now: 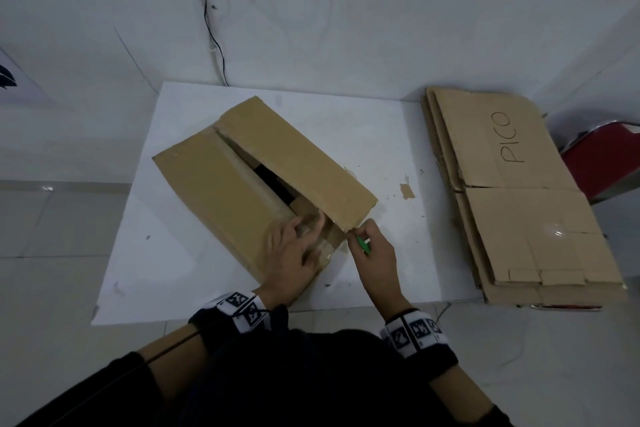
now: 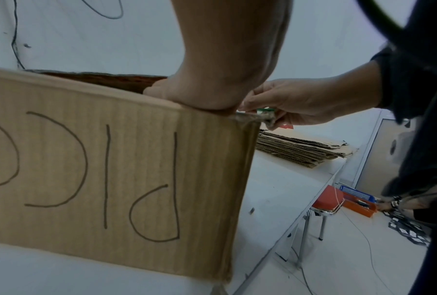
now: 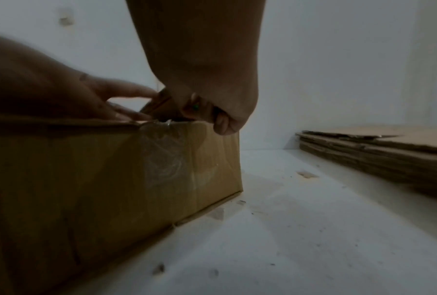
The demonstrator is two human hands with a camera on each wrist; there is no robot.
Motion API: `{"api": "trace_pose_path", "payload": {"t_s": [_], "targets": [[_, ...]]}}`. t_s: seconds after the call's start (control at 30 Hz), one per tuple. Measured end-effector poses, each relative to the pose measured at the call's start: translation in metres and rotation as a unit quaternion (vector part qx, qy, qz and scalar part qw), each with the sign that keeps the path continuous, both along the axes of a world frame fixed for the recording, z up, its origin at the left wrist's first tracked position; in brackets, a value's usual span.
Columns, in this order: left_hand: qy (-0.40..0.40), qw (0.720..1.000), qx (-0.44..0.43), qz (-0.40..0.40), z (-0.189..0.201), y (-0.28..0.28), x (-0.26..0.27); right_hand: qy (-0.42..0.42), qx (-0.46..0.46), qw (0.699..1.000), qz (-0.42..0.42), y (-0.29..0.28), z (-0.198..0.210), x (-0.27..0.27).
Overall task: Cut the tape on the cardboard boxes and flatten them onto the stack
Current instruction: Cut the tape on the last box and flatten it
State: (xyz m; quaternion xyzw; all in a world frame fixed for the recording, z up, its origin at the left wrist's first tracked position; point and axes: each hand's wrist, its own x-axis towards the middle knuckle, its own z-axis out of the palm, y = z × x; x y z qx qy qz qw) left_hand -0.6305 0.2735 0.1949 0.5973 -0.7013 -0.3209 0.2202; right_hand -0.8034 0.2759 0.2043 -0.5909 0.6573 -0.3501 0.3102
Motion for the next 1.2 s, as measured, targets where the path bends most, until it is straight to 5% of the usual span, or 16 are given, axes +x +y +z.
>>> {"api": "trace_pose_path", "payload": {"t_s": [0.17, 0.3, 0.47, 0.67, 0.77, 0.87, 0.93, 1.1, 1.2], "targets": [[0.000, 0.999, -0.026, 0.028, 0.000, -0.001, -0.002, 0.022, 0.000, 1.000, -0.019, -0.011, -0.001, -0.020], [0.110, 0.988, 0.031, 0.104, 0.005, -0.005, -0.004, 0.046, -0.015, 0.994, -0.103, -0.021, 0.003, -0.053], [0.319, 0.907, 0.113, 0.252, 0.035, -0.041, -0.011, 0.002, -0.030, 0.994, -0.104, -0.045, 0.014, -0.059], [0.376, 0.796, 0.181, 0.438, 0.075, -0.113, 0.003, 0.000, -0.008, 0.999, -0.039, -0.082, 0.019, -0.023], [0.344, 0.779, 0.187, 0.489, 0.075, -0.133, 0.018, -0.009, -0.017, 1.000, -0.019, -0.063, 0.014, -0.012], [0.274, 0.800, 0.186, 0.501, 0.067, -0.138, 0.033, -0.060, 0.032, 0.996, 0.056, -0.031, 0.014, 0.002], [0.236, 0.848, 0.140, 0.453, 0.055, -0.134, 0.043, -0.126, 0.086, 0.981, 0.116, -0.017, 0.016, 0.009], [0.149, 0.956, 0.098, 0.233, 0.038, -0.115, 0.054, -0.091, -0.018, 0.996, 0.010, -0.038, 0.014, 0.000], [0.075, 0.988, 0.127, 0.035, 0.043, -0.102, 0.052, -0.063, -0.028, 0.997, -0.028, -0.063, 0.020, -0.010]]}}
